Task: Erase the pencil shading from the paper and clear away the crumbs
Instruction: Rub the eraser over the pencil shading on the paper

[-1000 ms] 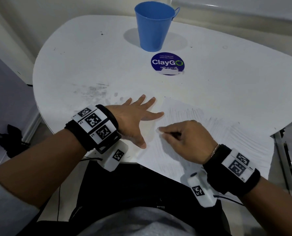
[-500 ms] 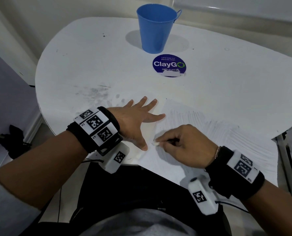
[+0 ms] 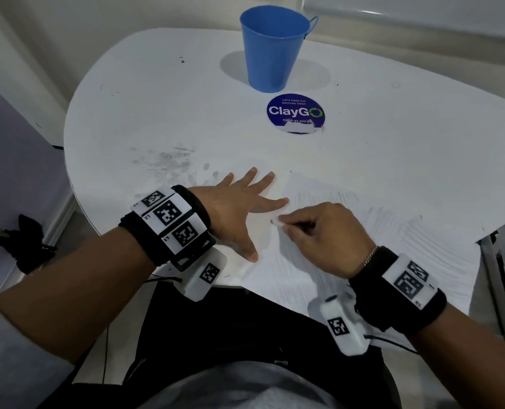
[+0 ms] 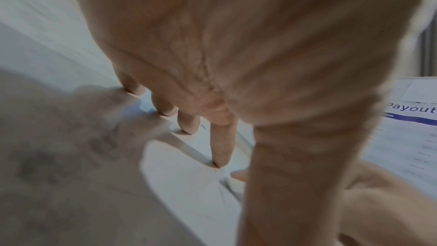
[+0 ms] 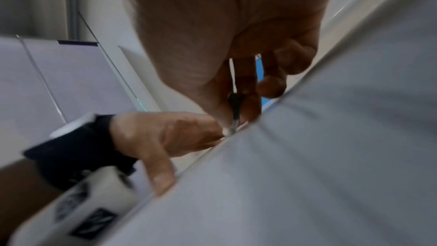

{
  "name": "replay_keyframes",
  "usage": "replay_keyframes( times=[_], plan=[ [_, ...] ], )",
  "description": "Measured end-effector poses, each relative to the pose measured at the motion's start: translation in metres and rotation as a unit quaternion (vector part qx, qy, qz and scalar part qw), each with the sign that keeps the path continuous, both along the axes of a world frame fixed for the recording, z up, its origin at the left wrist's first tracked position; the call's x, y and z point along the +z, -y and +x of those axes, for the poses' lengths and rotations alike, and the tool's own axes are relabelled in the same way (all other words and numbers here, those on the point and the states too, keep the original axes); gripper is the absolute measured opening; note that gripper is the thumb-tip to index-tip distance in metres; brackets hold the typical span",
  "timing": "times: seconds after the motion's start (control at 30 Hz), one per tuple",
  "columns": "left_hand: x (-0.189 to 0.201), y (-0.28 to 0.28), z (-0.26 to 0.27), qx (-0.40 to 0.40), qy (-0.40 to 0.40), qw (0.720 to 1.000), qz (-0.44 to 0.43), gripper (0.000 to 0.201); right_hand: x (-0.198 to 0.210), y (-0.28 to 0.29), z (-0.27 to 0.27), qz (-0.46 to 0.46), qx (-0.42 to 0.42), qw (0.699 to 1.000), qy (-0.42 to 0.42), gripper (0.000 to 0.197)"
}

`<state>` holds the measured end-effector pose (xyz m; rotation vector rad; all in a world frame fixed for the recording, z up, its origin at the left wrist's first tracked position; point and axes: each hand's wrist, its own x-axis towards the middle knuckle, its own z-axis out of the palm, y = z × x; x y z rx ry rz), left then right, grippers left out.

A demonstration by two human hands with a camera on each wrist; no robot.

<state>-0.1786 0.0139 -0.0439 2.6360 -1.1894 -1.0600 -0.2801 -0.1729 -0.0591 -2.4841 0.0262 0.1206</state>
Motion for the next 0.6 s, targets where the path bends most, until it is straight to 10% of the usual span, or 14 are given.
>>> replay_keyframes(
  times=[0.6],
  plan=[
    [0.000, 0.001, 0.001, -0.002, -0.001, 1.000, -0.004, 0.115, 0.004, 0.009, -0.001, -0.019, 0.018, 0.999, -0.025, 0.017]
  ],
)
